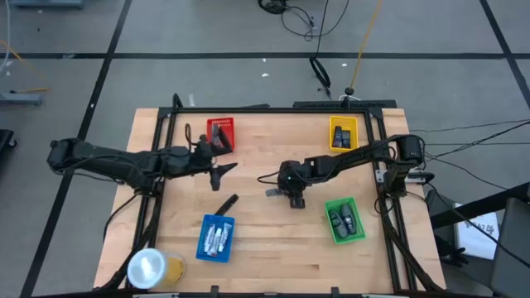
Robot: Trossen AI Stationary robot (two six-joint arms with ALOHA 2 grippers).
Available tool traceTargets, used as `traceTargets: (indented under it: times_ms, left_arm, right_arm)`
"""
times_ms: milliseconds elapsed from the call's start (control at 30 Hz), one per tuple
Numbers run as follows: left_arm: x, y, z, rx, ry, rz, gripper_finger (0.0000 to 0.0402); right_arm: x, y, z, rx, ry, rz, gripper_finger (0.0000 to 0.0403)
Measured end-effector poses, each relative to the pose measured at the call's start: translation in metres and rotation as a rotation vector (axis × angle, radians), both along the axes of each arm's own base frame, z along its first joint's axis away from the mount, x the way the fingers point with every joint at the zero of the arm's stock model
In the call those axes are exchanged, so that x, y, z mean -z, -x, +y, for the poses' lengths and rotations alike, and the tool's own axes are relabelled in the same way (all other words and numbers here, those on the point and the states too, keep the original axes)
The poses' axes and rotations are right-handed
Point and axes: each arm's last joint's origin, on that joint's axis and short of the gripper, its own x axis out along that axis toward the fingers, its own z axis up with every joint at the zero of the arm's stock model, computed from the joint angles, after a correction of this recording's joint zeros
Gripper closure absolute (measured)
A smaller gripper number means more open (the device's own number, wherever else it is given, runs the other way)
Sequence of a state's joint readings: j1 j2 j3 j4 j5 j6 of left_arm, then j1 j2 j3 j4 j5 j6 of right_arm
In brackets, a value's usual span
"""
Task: Pick & Place Travel size toiletries
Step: Put the right black comb in plastic wrap into the orange basket
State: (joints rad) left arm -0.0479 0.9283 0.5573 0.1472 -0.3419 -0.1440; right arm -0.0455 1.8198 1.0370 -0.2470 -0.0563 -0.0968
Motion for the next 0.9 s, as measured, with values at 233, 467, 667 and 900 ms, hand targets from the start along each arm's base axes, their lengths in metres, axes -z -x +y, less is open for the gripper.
traceTargets:
  times_ms: [233, 467, 667, 900]
  left_arm:
    - [0.0, 0.002, 0.0, 0.0, -0.001, -0.001, 0.0156]
    - [0.001, 0.001, 0.0, -0.002, -0.001, 0.009, 0.0156]
    - [0.002, 0.002, 0.001, -0.019, 0.003, 0.012, 0.0156]
    - [0.002, 0.002, 0.001, -0.033, 0.007, 0.012, 0.0156]
  right_arm:
    - [0.0, 0.0, -0.005, 0.015, 0.003, -0.004, 0.0366]
    - [-0.001, -0.001, -0.007, 0.001, 0.017, -0.019, 0.0401]
    - [-0.008, -0.004, -0.007, -0.003, 0.029, -0.077, 0.0403]
    - [-0.03, -0.006, -0.011, 0.025, 0.142, -0.196, 0.0403]
